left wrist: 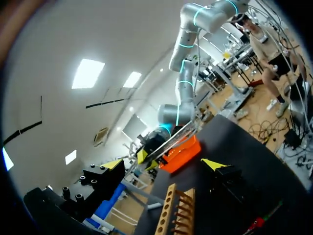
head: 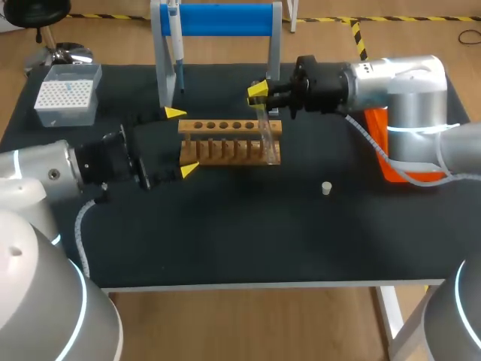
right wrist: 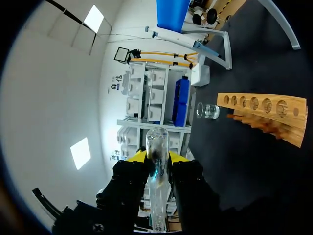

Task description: Invert the test tube, pick up the pipette, mount the tip to pipette, aspirate from beaker and dispense into the tube, eject the tip, return the pipette, and cap with the stopper.

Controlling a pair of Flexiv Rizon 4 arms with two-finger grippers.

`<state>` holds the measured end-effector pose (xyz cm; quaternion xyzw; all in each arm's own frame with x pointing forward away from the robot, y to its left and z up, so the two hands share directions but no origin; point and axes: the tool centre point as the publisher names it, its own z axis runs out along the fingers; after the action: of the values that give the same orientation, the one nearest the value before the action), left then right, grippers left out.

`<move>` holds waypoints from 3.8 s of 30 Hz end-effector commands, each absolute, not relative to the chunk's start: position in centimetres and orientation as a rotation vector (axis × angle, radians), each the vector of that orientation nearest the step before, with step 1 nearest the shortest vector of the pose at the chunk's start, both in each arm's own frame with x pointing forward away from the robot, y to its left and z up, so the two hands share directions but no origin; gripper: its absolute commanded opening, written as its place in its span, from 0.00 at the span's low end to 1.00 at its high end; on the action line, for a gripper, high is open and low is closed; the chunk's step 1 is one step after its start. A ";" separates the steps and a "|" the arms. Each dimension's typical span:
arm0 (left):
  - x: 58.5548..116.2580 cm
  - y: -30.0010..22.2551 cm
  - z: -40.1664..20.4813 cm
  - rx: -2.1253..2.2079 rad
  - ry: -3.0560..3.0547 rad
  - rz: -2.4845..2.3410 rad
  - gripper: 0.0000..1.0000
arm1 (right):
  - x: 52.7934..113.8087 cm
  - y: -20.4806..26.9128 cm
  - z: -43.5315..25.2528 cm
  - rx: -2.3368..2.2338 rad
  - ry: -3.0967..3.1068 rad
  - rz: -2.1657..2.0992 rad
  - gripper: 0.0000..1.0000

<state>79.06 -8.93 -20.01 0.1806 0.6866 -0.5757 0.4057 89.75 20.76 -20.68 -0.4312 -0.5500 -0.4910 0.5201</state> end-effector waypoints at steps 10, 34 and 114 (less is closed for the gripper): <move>78.4 -10.9 -19.6 0.675 1.578 -1.223 1.00 | 89.8 20.7 -20.6 -1.035 -1.322 -1.175 0.00; 79.3 -18.5 -20.0 1.051 1.332 -1.002 1.00 | 89.8 20.7 -20.6 -1.035 -1.322 -1.175 0.00; 81.0 -24.5 -20.7 1.185 1.311 -1.034 0.00 | 89.8 20.7 -20.6 -1.035 -1.322 -1.175 1.00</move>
<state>80.90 -24.50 -20.79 0.4932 0.5467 -0.4319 0.5209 89.75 20.77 -20.62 -0.4318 -0.5504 -0.4906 0.5195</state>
